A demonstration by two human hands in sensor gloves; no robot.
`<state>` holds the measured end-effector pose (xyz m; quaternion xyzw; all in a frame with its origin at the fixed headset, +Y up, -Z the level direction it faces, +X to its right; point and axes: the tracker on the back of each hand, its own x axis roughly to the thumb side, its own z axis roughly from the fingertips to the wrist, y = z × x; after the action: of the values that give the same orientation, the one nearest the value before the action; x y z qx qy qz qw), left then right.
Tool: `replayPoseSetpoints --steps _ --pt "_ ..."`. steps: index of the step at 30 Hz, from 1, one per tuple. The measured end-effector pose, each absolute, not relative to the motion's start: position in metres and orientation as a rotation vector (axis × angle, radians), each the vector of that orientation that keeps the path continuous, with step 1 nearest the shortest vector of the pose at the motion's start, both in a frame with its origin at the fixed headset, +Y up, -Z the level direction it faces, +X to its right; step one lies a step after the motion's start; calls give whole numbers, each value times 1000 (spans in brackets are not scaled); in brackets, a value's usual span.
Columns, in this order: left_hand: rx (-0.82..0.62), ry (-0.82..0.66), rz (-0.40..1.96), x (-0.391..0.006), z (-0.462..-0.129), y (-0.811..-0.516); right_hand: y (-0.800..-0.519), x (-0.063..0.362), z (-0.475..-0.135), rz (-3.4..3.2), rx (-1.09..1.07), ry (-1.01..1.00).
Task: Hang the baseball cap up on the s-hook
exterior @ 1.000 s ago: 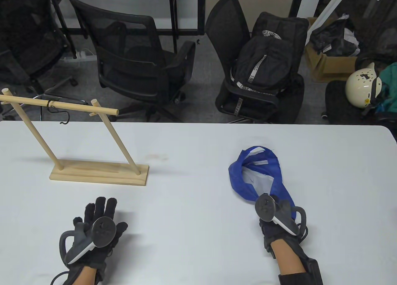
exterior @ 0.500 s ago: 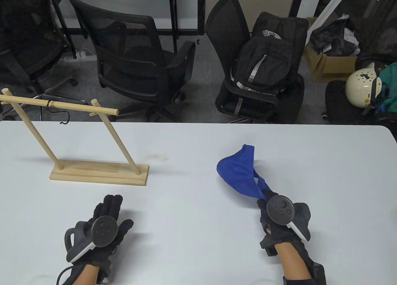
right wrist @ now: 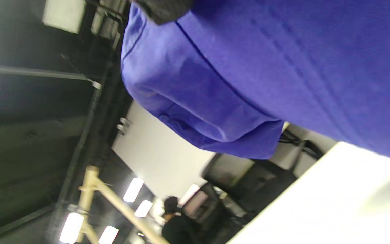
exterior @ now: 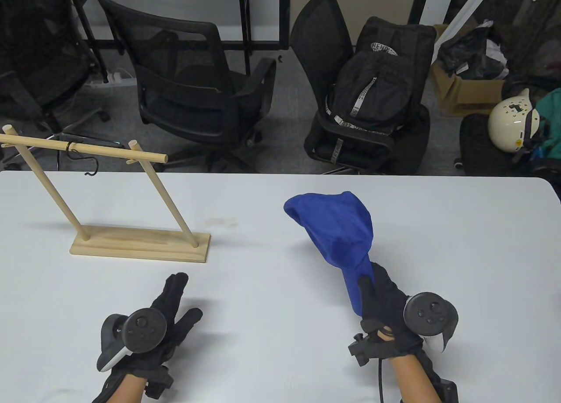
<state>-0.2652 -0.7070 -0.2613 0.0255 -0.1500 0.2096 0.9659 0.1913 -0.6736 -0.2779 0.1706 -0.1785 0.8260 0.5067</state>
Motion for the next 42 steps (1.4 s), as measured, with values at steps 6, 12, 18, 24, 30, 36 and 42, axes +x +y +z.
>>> replayPoseSetpoints --steps 6,12,18,24,30,36,42 --pt "88 -374 583 -258 -259 -704 -663 179 -268 1722 564 -411" --pt "105 -467 781 -246 -254 -701 -658 161 -259 1500 667 -343" --pt "37 -590 920 -222 -247 -702 -662 138 -254 1398 739 -241" --pt "-86 -670 1064 -199 -246 -713 -679 109 -252 1353 782 -96" --pt "-120 -639 1180 -201 -249 -719 -700 86 -252 1362 796 23" --pt "-147 -528 1148 -212 -258 -733 -723 71 -254 1404 761 121" --pt "-151 -417 1076 -225 -266 -746 -746 71 -260 1581 669 155"
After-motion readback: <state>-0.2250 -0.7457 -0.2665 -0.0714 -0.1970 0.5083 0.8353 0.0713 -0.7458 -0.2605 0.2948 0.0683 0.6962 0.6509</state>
